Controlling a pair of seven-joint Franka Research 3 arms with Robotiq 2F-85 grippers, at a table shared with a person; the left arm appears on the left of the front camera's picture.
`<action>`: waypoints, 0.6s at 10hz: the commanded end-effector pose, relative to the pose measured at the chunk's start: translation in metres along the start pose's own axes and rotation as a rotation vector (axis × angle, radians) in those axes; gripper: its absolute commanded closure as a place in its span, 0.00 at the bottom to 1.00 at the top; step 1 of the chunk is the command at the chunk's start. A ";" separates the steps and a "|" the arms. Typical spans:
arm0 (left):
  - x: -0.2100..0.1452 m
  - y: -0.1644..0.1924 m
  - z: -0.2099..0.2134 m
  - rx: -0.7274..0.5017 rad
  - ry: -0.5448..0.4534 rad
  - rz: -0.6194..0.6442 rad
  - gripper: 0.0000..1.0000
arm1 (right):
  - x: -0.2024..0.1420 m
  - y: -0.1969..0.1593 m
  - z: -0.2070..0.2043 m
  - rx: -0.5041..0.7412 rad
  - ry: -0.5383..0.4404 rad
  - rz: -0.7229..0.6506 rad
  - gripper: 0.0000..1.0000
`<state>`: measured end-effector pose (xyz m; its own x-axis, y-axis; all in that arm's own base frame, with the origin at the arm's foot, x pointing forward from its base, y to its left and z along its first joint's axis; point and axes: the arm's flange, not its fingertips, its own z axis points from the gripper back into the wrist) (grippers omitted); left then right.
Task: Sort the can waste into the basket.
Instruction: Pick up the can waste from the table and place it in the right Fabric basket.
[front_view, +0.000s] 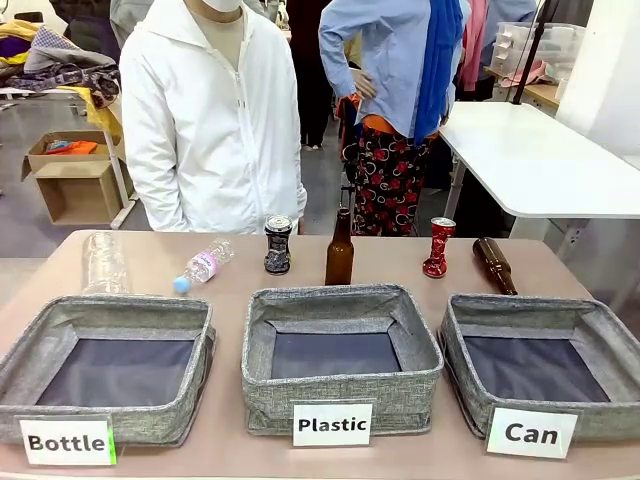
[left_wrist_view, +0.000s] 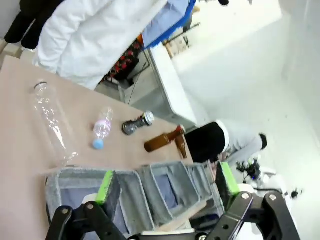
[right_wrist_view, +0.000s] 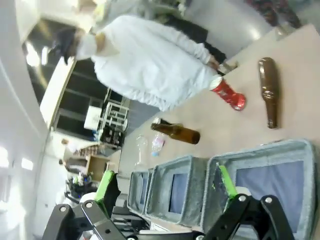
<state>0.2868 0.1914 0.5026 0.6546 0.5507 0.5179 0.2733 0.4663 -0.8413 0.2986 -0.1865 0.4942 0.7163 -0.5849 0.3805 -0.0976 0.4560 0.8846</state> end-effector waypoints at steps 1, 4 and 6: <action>-0.138 -0.017 -0.053 0.011 -0.049 -0.020 0.00 | -0.058 -0.026 -0.030 -0.038 -0.021 -0.051 0.00; 0.001 0.000 -0.009 -0.005 -0.023 0.010 0.00 | 0.000 0.000 0.000 0.000 0.000 0.000 0.00; 0.001 0.000 -0.009 -0.005 -0.023 0.010 0.00 | 0.000 0.000 0.000 0.000 0.000 0.000 0.00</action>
<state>0.2903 0.1847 0.5008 0.6538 0.5780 0.4884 0.2420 0.4518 -0.8587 0.2976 -0.1829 0.4978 0.7277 -0.5875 0.3539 -0.0694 0.4503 0.8902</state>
